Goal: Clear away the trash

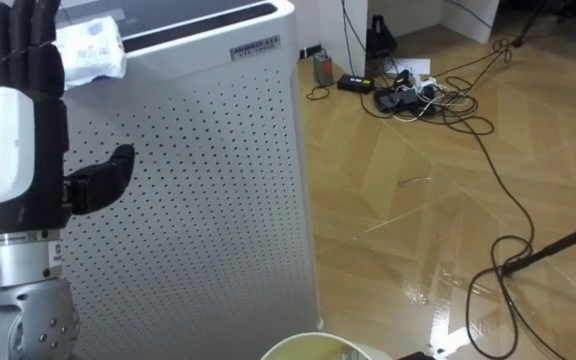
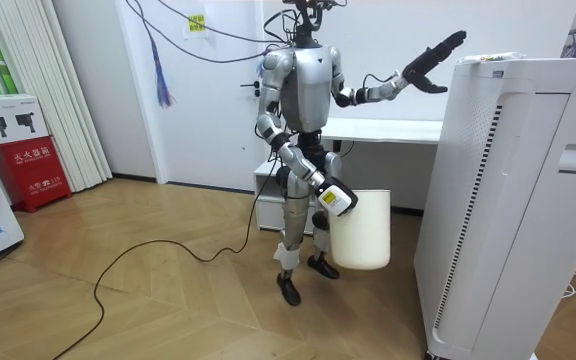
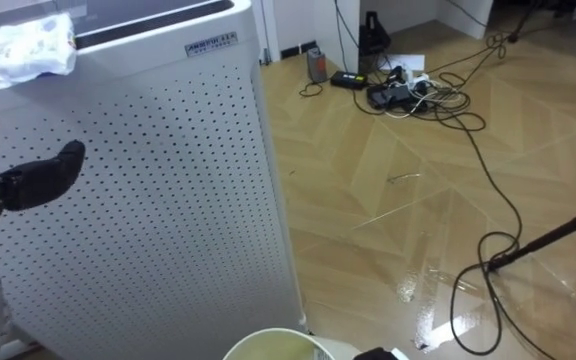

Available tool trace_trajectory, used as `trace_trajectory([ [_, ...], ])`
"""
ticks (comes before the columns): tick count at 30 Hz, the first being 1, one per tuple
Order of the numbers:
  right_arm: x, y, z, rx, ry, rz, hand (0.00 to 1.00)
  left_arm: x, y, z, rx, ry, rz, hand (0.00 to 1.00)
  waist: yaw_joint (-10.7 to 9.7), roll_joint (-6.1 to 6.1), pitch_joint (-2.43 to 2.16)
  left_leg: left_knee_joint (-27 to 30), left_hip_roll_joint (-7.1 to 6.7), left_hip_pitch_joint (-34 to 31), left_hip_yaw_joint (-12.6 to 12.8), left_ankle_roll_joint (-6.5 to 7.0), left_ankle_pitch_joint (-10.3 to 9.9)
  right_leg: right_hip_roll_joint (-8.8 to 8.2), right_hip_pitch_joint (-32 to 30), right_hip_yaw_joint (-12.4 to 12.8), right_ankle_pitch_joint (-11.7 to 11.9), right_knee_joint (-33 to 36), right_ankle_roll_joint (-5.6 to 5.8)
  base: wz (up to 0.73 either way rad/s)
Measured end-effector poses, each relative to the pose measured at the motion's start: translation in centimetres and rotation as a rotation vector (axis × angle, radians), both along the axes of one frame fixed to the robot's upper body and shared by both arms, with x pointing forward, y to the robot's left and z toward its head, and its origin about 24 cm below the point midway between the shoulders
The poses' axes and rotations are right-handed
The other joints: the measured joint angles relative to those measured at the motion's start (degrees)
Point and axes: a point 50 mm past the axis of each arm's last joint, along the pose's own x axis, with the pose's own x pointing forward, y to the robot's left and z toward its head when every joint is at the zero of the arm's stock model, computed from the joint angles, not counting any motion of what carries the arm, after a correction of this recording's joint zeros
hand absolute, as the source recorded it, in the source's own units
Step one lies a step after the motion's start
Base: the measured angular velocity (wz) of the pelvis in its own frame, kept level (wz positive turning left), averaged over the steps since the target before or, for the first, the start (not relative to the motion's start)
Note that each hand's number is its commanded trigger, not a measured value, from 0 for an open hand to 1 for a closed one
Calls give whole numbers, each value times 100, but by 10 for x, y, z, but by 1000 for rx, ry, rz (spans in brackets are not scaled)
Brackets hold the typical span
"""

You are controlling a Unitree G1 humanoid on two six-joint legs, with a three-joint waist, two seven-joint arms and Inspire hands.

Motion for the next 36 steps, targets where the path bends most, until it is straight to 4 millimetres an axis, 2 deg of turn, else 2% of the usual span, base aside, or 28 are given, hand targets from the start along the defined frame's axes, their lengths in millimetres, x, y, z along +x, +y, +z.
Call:
trace_trajectory([
  [7,-2,-6,-2,-27,39,2,100,8,19,-11,35,136,82,0,-6,116,7,5,-11,-17,21,17,8,-18,-4,-7,2,15,5,0],
  [15,-3,-11,-2,-46,55,-4,100,12,23,-11,39,188,122,0,11,187,4,1,-15,-28,154,29,15,-39,-15,-3,-6,12,20,0],
  [20,-3,-12,-2,-54,51,-11,100,13,31,-7,83,221,149,0,17,193,0,-5,-15,-33,186,29,15,-43,-25,1,-6,7,21,0],
  [22,-2,-13,-1,-76,46,3,100,14,35,-3,143,248,168,0,32,195,-2,-5,-16,-33,299,33,18,-58,-28,6,-6,9,24,0],
  [25,1,-15,5,-98,29,21,100,15,38,1,204,269,179,0,31,205,-8,-5,-27,-30,305,34,18,-72,-27,16,4,10,40,0],
  [34,5,-17,11,-113,7,35,100,18,39,5,226,305,172,0,25,228,-24,-7,-32,-20,312,65,37,-78,-34,36,8,41,47,0],
  [35,5,-17,11,-113,7,35,100,18,39,6,226,307,171,21,26,229,-25,-7,-32,-19,312,68,39,-81,-37,35,8,51,47,0],
  [36,5,-17,11,-112,8,36,100,19,39,7,226,307,171,60,27,231,-26,-7,-31,-20,312,70,40,-83,-45,39,8,71,47,0],
])
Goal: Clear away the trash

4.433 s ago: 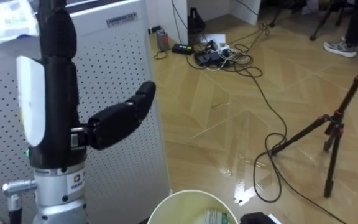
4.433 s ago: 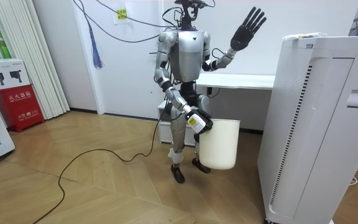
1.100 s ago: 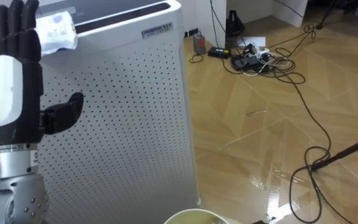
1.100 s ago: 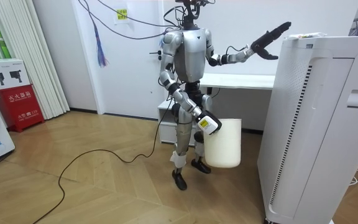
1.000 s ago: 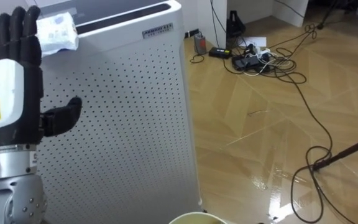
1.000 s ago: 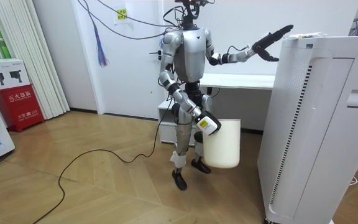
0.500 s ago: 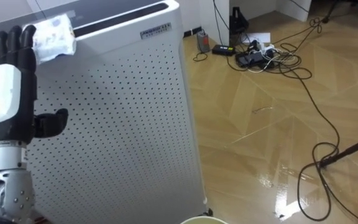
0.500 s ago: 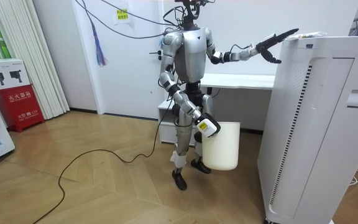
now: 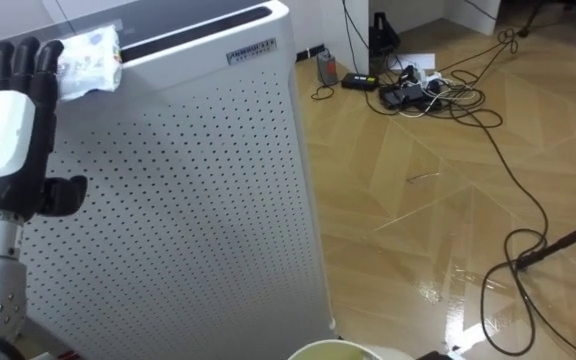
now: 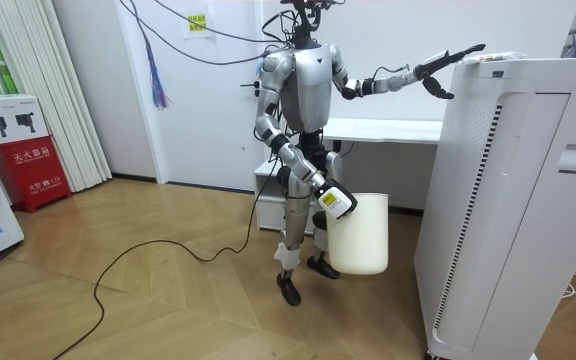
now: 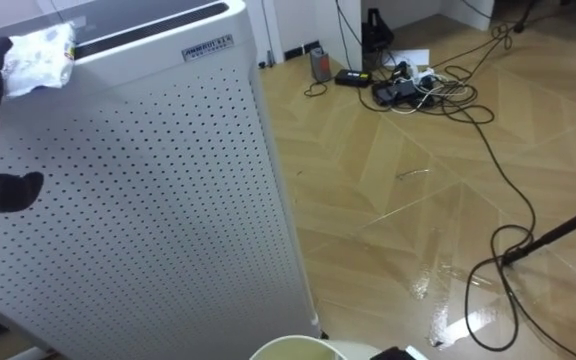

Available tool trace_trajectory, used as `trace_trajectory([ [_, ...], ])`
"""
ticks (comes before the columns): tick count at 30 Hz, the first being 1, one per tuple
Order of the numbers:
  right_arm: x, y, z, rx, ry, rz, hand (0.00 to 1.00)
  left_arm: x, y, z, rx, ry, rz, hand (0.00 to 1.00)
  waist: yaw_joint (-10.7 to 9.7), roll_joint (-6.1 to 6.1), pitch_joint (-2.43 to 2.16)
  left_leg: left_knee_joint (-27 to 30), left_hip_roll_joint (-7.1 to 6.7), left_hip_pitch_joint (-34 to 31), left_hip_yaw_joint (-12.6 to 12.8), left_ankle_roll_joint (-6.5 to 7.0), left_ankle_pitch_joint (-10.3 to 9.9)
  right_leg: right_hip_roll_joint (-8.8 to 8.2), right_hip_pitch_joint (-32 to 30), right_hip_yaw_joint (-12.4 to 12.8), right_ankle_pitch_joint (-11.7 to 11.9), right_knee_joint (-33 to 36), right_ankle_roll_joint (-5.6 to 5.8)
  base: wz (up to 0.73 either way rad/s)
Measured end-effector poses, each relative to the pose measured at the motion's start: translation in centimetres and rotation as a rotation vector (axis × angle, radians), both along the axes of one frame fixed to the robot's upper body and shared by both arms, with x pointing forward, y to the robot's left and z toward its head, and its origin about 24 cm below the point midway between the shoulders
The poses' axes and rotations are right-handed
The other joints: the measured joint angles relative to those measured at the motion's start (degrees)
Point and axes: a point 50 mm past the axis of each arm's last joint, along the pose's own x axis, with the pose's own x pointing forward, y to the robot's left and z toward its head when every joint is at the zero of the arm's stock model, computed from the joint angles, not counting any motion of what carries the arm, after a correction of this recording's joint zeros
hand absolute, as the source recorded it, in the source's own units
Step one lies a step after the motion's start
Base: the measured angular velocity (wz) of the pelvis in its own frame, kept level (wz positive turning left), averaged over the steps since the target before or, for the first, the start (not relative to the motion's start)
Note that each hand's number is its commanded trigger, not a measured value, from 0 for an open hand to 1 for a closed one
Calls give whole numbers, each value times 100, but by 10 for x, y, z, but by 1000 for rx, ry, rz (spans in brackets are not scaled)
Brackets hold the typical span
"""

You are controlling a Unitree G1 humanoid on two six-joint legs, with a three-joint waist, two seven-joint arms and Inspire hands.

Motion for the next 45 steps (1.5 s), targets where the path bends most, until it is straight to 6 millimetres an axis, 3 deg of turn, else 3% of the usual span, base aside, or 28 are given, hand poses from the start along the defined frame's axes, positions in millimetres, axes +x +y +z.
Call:
trace_trajectory([
  [1,0,0,0,-1,2,0,100,1,0,2,-1,-2,2,87,1,1,0,1,0,-4,0,1,0,0,0,1,0,1,0,0],
  [2,-1,0,-1,-2,3,1,100,2,0,3,-2,-4,3,100,1,1,-1,1,0,-6,0,3,0,0,0,-1,0,2,0,4],
  [12,-7,-2,-5,-21,26,-9,100,9,-1,21,3,-57,1,100,2,133,-46,27,0,-25,4,91,16,1,10,-35,5,12,7,3],
  [22,-7,-4,-4,-39,14,-29,100,10,0,28,25,-55,-5,100,-15,167,-31,8,1,8,6,91,16,2,36,-34,6,12,8,0],
  [36,-6,-3,-4,-36,12,-30,100,10,-3,28,17,-56,-41,100,2,90,38,6,-12,-72,20,92,15,-4,2,-33,-10,-11,31,0],
  [41,-4,-2,-2,-28,5,-27,100,10,-7,28,-50,-64,-93,100,81,53,38,14,-12,-108,75,96,17,-9,-75,11,-11,7,31,-4],
  [45,1,5,3,-17,-30,-8,100,5,-32,36,-107,-99,-222,100,161,-38,29,12,-18,-144,55,96,17,-7,-98,-38,-11,2,32,5],
])
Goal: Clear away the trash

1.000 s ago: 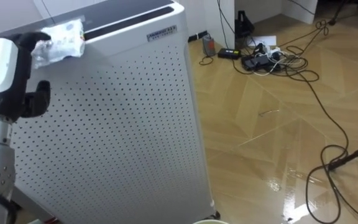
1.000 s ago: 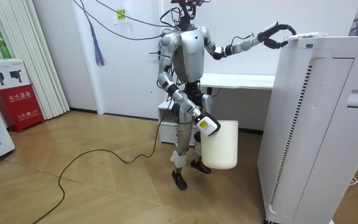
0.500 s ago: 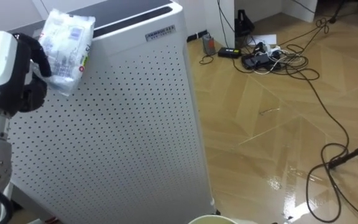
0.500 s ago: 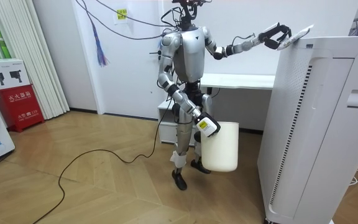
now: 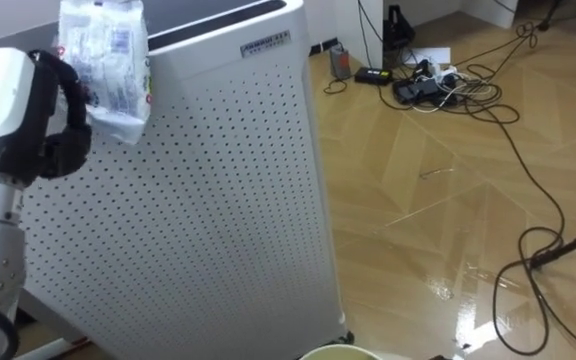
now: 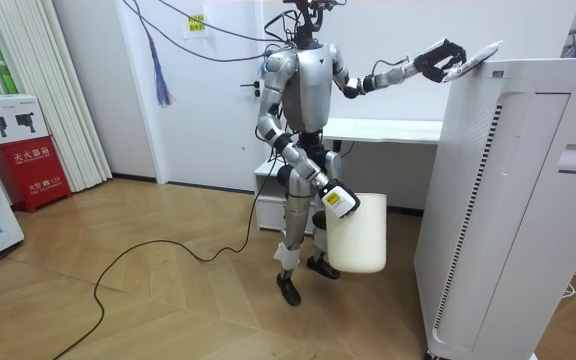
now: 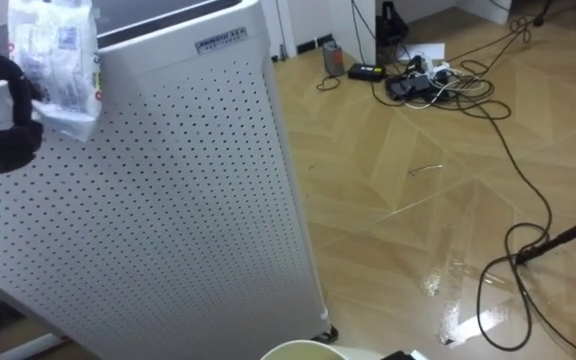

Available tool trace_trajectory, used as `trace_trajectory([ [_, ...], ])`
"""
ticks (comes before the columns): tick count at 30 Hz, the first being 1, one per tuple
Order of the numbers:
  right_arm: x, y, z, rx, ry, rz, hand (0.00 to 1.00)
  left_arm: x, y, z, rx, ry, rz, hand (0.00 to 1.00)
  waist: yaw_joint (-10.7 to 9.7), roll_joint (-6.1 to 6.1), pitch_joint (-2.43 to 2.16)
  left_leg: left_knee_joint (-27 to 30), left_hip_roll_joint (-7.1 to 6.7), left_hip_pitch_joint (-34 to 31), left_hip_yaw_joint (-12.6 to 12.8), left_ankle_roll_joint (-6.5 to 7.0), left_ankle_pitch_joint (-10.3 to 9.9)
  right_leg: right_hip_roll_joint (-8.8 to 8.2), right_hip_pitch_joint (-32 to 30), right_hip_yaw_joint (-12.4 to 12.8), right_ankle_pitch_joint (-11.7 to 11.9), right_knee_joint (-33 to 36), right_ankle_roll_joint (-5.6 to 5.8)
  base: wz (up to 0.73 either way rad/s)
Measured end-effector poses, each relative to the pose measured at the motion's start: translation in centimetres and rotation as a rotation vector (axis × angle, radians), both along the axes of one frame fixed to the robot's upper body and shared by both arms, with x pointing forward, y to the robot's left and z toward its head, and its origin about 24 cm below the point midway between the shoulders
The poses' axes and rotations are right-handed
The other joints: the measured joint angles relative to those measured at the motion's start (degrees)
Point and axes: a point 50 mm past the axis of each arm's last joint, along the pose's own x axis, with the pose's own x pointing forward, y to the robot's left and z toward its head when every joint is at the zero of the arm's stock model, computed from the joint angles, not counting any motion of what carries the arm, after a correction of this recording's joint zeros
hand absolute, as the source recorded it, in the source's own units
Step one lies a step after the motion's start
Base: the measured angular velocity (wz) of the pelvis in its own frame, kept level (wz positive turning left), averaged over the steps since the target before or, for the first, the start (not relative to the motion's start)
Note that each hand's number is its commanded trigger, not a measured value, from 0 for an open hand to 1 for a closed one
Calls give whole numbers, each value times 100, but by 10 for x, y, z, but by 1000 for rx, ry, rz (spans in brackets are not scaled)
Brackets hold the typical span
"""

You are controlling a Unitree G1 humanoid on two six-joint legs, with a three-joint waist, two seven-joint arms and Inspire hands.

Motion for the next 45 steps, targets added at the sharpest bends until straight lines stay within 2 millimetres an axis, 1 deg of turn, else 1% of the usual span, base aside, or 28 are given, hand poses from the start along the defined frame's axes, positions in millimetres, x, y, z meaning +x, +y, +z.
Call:
trace_trajectory([
  [1,3,2,2,10,-13,3,100,-2,-9,1,-24,-1,-45,100,9,-23,-9,1,0,4,-1,0,0,-1,6,1,0,2,0,3],
  [2,5,3,4,20,-18,2,100,-2,-14,2,-41,-2,-70,100,14,-37,-10,3,0,1,-1,0,0,-1,6,1,0,5,0,0],
  [4,16,10,9,48,-48,17,100,-12,-30,6,-139,-16,-186,100,39,-96,-17,6,21,-59,7,0,0,-2,-83,20,0,35,-1,-6],
  [5,19,12,11,49,-54,29,100,-14,-34,6,-172,-14,-221,100,40,-108,-16,6,23,-58,11,0,0,-1,-85,25,1,34,-1,-7],
  [6,23,15,13,53,-65,44,100,-18,-42,2,-232,7,-287,100,30,-129,-25,6,22,-53,10,0,0,-5,-78,16,1,46,-1,0],
  [8,33,20,19,60,-88,73,100,-23,-55,-6,-278,60,-381,100,31,-148,-16,4,25,-41,6,0,0,-7,-80,4,0,96,0,5],
  [9,38,23,23,63,-102,88,100,-25,-61,-12,-293,109,-433,100,28,-180,-22,6,28,-40,-2,1,1,-4,-79,1,0,107,0,7],
  [10,42,25,25,64,-113,97,100,-26,-65,-17,-313,153,-471,100,28,-223,-16,8,33,-44,-5,2,2,1,-79,-1,0,108,0,5],
  [12,46,27,28,66,-123,108,100,-27,-68,-22,-335,206,-508,100,30,-280,-12,10,30,-64,-33,15,10,1,-80,-12,0,107,0,8],
  [13,46,28,28,66,-124,113,100,-28,-69,-26,-348,238,-527,100,41,-312,-24,18,21,-82,-61,24,15,-2,-80,-17,0,108,0,11],
  [14,46,28,28,67,-124,114,100,-28,-70,-28,-357,253,-538,100,48,-322,-26,17,17,-85,-64,30,19,-4,-80,-16,0,109,0,6],
  [16,48,29,29,68,-128,115,100,-30,-71,-35,-366,316,-567,100,130,-348,-11,17,5,-85,-63,43,27,-19,-86,-12,0,109,0,0],
  [18,51,29,30,63,-136,112,100,-30,-71,-39,-357,353,-576,100,141,-362,-11,45,1,-145,-80,60,39,-28,-129,-21,1,116,-1,4],
  [23,63,34,38,87,-168,104,100,-30,-78,-49,-329,451,-622,100,176,-361,-9,174,-6,-441,-157,96,65,-70,-378,-77,2,217,-3,8],
  [24,64,37,37,101,-167,99,100,-29,-78,-54,-328,481,-622,100,168,-360,-9,174,-37,-446,-157,103,70,-81,-382,-84,2,223,-3,5],
  [26,66,41,36,117,-166,87,100,-28,-77,-60,-325,522,-622,100,163,-367,-5,179,-52,-480,-173,114,76,-85,-397,-112,3,224,-1,8],
  [28,68,40,35,141,-157,67,100,-28,-77,-63,-320,552,-628,100,168,-366,-3,219,-72,-617,-234,132,88,-93,-479,-170,10,228,10,16],
  [31,70,40,31,152,-135,51,100,-31,-77,-70,-320,596,-630,100,189,-372,2,246,-79,-751,-263,141,94,-96,-610,-177,10,269,12,6],
  [33,73,42,30,138,-125,62,100,-29,-76,-76,-333,623,-622,100,178,-368,21,273,-79,-819,-273,142,94,-97,-673,-175,10,301,12,4],
  [34,75,45,31,134,-126,74,100,-28,-76,-80,-350,636,-618,100,173,-370,41,298,-82,-888,-283,142,94,-96,-730,-177,10,305,12,0],
  [35,76,45,31,133,-126,77,100,-28,-77,-83,-360,644,-618,100,172,-374,44,316,-83,-934,-285,142,94,-95,-771,-176,10,317,12,4],
  [36,77,46,30,131,-120,80,100,-27,-79,-87,-380,662,-619,100,172,-389,67,322,-82,-971,-291,145,96,-94,-805,-177,10,325,12,0],
  [38,77,48,27,136,-107,76,100,-26,-82,-95,-405,694,-622,100,180,-404,76,326,-83,-1012,-296,145,96,-94,-842,-178,10,327,12,0],
  [40,76,50,24,141,-92,76,100,-25,-82,-109,-430,753,-608,100,186,-414,85,323,-83,-1048,-292,145,96,-95,-890,-173,10,330,12,0],
  [42,75,50,23,142,-88,77,100,-25,-81,-118,-451,785,-593,100,186,-434,98,319,-83,-1057,-291,145,96,-94,-899,-173,10,329,12,0],
  [45,76,49,24,140,-89,76,100,-25,-81,-125,-462,810,-585,100,172,-457,106,324,-85,-1137,-292,145,96,-89,-969,-170,10,330,12,0],
])
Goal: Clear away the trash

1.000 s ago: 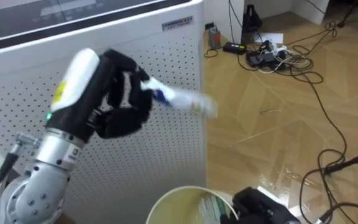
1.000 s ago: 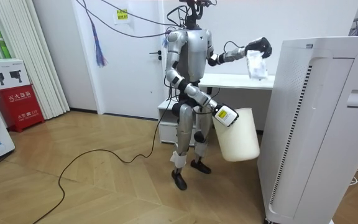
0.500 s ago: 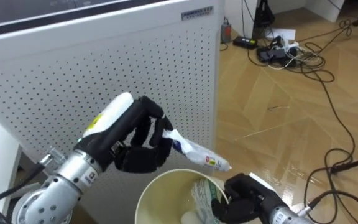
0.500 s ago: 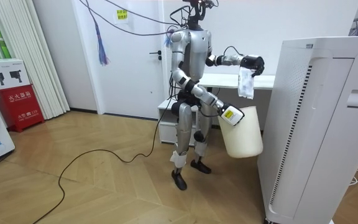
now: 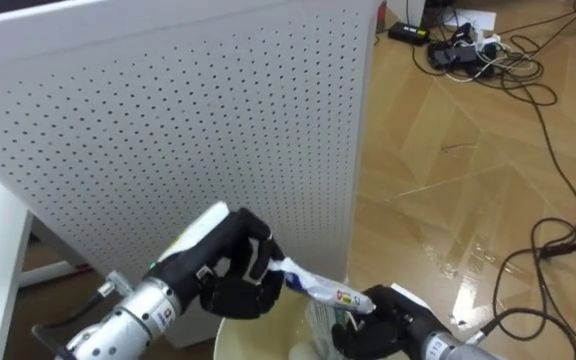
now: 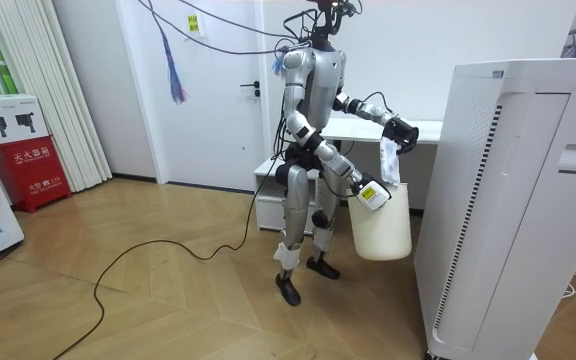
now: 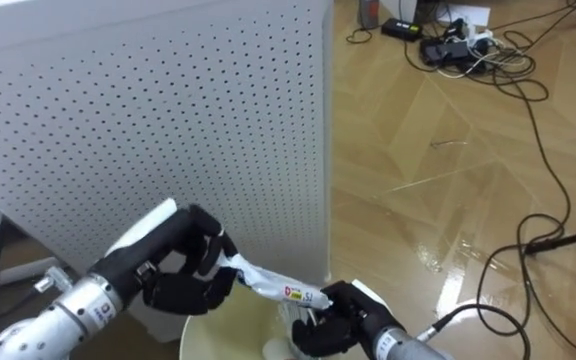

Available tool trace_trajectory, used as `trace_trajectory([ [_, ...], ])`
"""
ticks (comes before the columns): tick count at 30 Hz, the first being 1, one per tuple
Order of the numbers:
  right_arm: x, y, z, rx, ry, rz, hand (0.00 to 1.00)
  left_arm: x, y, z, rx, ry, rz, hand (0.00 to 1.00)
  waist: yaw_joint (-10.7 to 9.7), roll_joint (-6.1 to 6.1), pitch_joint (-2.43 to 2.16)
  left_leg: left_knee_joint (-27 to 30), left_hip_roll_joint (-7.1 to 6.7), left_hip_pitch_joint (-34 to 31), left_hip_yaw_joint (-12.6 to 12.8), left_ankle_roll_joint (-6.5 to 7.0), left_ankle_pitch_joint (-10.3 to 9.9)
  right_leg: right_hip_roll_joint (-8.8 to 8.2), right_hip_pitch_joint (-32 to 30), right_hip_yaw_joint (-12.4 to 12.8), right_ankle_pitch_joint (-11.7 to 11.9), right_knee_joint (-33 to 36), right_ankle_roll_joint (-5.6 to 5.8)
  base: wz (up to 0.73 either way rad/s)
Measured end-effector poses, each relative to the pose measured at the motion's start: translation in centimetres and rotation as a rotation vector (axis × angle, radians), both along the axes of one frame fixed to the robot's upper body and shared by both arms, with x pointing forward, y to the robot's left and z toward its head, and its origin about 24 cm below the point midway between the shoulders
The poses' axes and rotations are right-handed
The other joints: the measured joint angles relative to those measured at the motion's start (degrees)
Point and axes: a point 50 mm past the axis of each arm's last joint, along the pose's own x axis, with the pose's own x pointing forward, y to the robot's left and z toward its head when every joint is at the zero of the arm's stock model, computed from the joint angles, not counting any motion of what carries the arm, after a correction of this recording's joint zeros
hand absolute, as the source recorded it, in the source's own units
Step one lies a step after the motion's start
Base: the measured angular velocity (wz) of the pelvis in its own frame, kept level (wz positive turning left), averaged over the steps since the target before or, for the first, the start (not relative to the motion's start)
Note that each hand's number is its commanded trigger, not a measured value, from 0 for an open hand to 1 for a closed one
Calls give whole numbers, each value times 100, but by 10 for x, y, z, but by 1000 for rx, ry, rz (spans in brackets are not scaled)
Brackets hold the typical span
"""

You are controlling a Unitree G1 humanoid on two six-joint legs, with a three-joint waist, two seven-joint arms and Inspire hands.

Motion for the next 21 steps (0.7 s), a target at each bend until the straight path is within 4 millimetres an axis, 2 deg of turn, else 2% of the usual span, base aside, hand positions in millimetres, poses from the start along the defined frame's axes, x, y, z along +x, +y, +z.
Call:
trace_trajectory([
  [4,0,0,-1,-8,4,3,100,-1,-2,-8,3,35,-9,100,-10,-4,0,-1,-5,-13,0,0,0,0,-11,30,0,0,0,0],
  [21,0,-3,-1,-47,0,20,100,-5,-3,-18,18,124,-43,100,-19,-30,-18,78,4,-16,2,1,1,-4,-2,36,0,69,0,0],
])
